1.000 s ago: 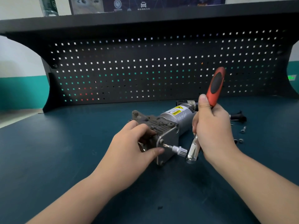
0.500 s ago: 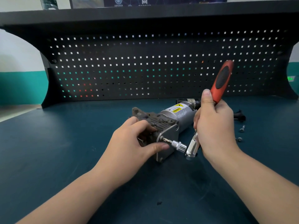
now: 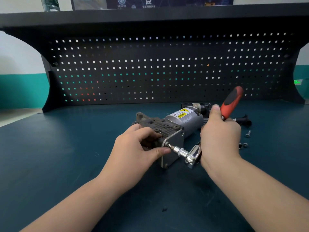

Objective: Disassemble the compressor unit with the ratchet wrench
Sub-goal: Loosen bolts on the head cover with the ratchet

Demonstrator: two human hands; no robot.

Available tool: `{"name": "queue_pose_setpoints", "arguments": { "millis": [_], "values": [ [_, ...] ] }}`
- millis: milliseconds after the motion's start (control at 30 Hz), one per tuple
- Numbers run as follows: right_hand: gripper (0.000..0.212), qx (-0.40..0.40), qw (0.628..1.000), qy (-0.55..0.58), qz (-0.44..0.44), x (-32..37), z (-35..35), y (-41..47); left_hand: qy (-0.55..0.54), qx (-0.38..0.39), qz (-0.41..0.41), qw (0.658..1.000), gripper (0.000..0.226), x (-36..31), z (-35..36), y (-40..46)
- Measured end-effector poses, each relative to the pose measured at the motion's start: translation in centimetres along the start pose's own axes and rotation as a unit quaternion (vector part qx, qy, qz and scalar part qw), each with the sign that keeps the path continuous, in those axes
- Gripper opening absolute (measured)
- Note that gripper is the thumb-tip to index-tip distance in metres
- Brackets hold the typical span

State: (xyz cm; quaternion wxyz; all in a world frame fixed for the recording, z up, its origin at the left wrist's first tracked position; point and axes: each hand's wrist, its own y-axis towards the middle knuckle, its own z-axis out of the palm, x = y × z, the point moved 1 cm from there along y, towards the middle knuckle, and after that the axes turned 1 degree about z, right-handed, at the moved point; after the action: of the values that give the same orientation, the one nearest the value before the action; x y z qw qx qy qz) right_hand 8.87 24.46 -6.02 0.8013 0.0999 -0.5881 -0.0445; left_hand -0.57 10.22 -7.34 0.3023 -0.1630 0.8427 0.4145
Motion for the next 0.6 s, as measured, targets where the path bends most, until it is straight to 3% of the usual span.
{"name": "queue_pose_setpoints", "arguments": {
  "millis": [233,367,433,500,567,600],
  "values": [
    [0.039,-0.007,0.994,-0.052,-0.099,1.4,0.1,-1.0,0.002,0.021,-0.007,1.000,0.025,-0.3,-0.2,-0.2],
    [0.039,0.002,0.994,-0.045,-0.096,1.5,0.1,-1.2,-0.003,0.026,-0.011,1.000,0.024,-0.3,-0.2,-0.3],
    [0.037,-0.015,0.998,-0.043,-0.040,0.8,0.1,-0.8,0.001,0.018,-0.010,1.000,0.025,-0.4,-0.1,-0.3],
    [0.030,-0.028,0.995,-0.001,0.097,-0.8,-0.3,-0.2,0.004,0.013,-0.012,1.000,0.025,-0.6,0.0,-0.4],
    [0.019,0.007,0.975,0.063,0.213,-1.7,-0.4,-0.2,0.015,0.014,-0.014,1.000,0.024,-0.7,0.0,-0.4],
    [0.021,0.018,0.974,0.054,0.218,-2.1,-0.4,-0.2,0.020,0.019,-0.017,0.999,0.023,-0.8,0.0,-0.4]
  ]
}}
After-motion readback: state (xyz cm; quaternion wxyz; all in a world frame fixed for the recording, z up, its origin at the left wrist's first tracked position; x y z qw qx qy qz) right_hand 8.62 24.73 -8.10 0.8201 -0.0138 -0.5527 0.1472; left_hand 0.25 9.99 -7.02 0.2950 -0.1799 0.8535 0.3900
